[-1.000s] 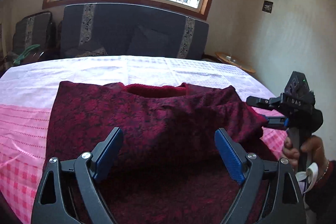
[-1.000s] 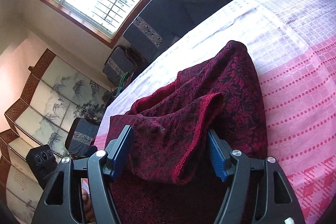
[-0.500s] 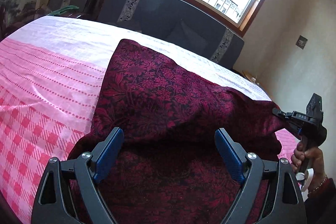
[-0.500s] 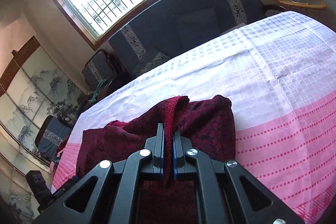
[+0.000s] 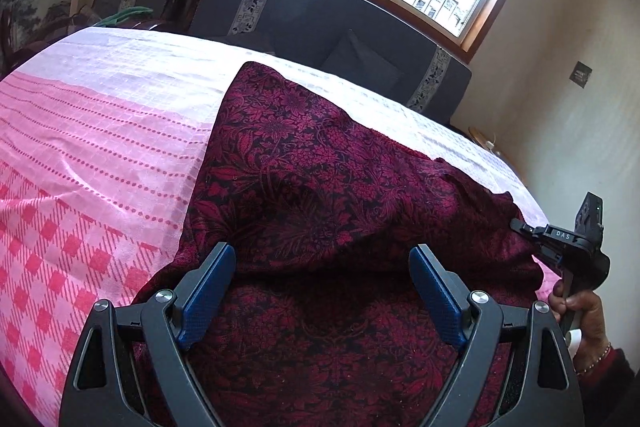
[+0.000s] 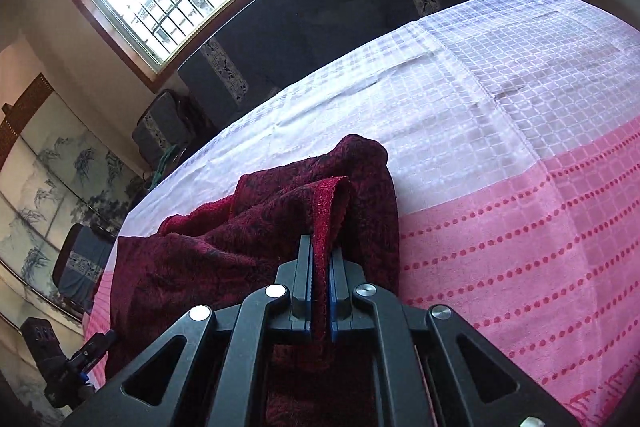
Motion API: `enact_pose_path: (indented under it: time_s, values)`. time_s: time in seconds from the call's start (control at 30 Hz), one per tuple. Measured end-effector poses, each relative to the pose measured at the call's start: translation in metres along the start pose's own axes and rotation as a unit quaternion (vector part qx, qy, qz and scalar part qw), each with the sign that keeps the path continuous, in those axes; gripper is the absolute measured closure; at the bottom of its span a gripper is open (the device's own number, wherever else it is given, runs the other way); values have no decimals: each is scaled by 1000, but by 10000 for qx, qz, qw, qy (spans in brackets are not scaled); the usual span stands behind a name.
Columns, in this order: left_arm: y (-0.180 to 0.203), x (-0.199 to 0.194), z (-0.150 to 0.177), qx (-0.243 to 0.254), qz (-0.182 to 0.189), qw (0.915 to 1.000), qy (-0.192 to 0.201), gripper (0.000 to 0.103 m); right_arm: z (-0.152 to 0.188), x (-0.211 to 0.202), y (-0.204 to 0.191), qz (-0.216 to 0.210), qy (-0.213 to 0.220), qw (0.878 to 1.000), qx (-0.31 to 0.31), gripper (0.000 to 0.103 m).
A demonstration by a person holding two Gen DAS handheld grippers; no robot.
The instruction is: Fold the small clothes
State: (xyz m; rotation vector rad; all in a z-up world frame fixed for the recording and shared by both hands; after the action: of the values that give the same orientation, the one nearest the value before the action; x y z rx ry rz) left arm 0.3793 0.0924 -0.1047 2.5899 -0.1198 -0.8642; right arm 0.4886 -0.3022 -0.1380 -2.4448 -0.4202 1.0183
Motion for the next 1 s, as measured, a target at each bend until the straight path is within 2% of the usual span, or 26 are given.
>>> enact_pose_path:
  time_s: [0.07, 0.17, 0.3, 0.53, 0.6, 0.7, 0.77, 0.83, 0.97, 1.0]
  values:
    - [0, 0, 0, -10, 10, 10000, -3, 15, -2, -2, -2, -162, 67, 9998, 68, 97]
    - [1, 1, 1, 4, 3, 10000, -24, 15, -8, -6, -6, -60, 172, 9998, -79, 97]
    - [1, 3, 2, -8, -23, 10000, -77, 15, 3, 11, 2, 175, -217, 9996, -72, 97]
    - [1, 5, 2, -30, -22, 10000, -93, 15, 5, 13, 9, 171, -275, 9995, 36, 100]
    - [2, -1, -1, -6, 6, 10000, 68, 15, 4, 9, 9, 110, -255, 9996, 102, 98]
    - [10, -15, -16, 91, 92, 9995, 293, 14, -3, -6, 10, 203, -89, 9997, 124, 89]
    - [19, -23, -33, 99, 338, 9986, 406, 14, -16, -23, 5, 460, 230, 9985, -197, 89]
    - [28, -21, -57, 308, 319, 9974, 575, 14, -29, -36, -12, 405, 471, 9968, -493, 89]
    - [42, 21, -91, 447, 515, 9972, 313, 14, -26, -14, -64, -158, 43, 9934, -1139, 89]
    - [41, 36, -95, 421, 430, 9979, 227, 14, -20, -4, -74, -241, -136, 9913, -1290, 91]
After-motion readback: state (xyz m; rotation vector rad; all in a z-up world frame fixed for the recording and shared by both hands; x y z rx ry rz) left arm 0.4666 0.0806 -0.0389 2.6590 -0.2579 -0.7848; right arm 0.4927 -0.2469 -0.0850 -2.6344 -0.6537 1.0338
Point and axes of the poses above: each gripper's, at about its wrist camera, not at the fingertips, and x roughly the way its jaws point, y to its right, z to its underside, the point moved 9 cm from there along x, roughly the way its jaws point, and after that the axes turned 5 degrees about y, right-handed, at the moved point
